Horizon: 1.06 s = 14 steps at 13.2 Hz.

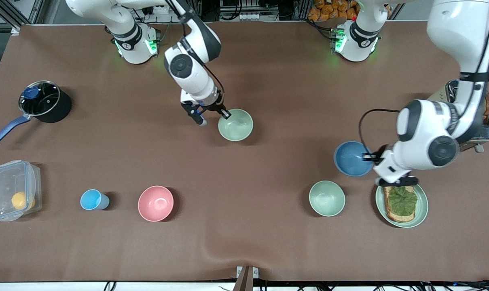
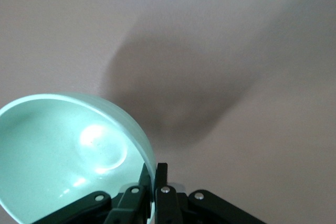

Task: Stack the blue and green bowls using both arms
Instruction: 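Carry the green bowl and the blue bowl toward each other mid-table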

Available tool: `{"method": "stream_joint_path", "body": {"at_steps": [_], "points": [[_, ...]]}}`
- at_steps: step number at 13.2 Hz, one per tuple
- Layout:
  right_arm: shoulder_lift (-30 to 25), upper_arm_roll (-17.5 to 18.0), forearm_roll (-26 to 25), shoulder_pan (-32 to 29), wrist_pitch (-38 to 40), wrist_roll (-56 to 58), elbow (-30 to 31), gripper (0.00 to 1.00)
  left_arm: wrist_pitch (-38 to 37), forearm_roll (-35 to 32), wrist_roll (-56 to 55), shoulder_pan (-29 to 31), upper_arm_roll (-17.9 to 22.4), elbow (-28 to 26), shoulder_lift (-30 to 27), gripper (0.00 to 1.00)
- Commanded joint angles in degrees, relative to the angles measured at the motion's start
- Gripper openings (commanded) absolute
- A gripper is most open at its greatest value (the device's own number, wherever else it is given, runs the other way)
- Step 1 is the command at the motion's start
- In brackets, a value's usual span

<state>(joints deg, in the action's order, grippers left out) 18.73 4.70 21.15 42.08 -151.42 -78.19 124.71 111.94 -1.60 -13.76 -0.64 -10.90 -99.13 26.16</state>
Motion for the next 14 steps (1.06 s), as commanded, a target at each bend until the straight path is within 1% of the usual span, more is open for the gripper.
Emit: {"method": "stream_joint_path", "body": {"at_steps": [1, 2, 3, 4, 5, 6, 8, 9, 10, 13, 14], "points": [[3.33, -0.75, 0.91, 1.78, -1.51, -1.0, -1.66, 0.0, -1.46, 0.71, -3.11, -0.94, -2.72, 1.13, 0.2, 0.0], [3.68, -0.66, 0.91, 1.87, -1.68, -1.09, -1.66, 0.0, -1.29, 2.37, -3.12, -1.11, -2.99, 1.13, 0.38, 0.0], [3.86, -0.66, 0.91, 2.22, -2.64, -1.35, -1.75, 0.07, -0.76, 5.17, -3.2, -1.2, -3.08, 0.96, 0.55, 0.0], [4.73, -0.66, 0.91, 2.65, -4.3, -2.57, -1.75, 0.09, -0.5, 6.68, -3.2, -1.99, -3.08, 0.96, 0.64, 0.0], [5.26, -0.66, 0.91, 3.27, -5.01, -3.37, -1.75, 0.28, -0.32, 6.78, -3.2, -2.86, -3.08, 0.87, 0.73, 0.0], [5.44, -0.75, 1.09, 2.84, -4.93, -4.77, -2.01, 0.99, 0.29, 6.87, -3.9, -3.83, -3.08, 0.52, 0.82, 0.0], [5.18, -0.75, 1.0, 2.48, -4.15, -8.29, -3.41, 1.0, 0.82, 6.96, -4.7, -5.59, -3.17, 0.52, 1.08, 0.0], [4.66, -0.92, 1.0, 1.96, -3.19, -8.21, -3.77, 1.0, 0.82, 8.09, -5.39, -6.55, -3.25, 0.52, 1.0, 0.0], [4.13, -0.92, 1.0, 1.35, -0.04, -8.21, -4.99, 1.0, 0.82, 9.06, -5.75, -7.35, -3.26, 0.52, 0.91, 0.0], [3.25, -1.01, 1.09, -3.65, 17.33, -9.35, -10.88, 1.0, 1.26, 10.21, -9.25, -9.98, -3.43, 0.95, 0.82, 0.0], [3.24, -0.93, 1.09, -5.58, 20.26, -9.35, -11.94, 1.0, 1.26, 10.21, -10.92, -10.43, -3.43, 1.22, 0.82, 0.0]]}}
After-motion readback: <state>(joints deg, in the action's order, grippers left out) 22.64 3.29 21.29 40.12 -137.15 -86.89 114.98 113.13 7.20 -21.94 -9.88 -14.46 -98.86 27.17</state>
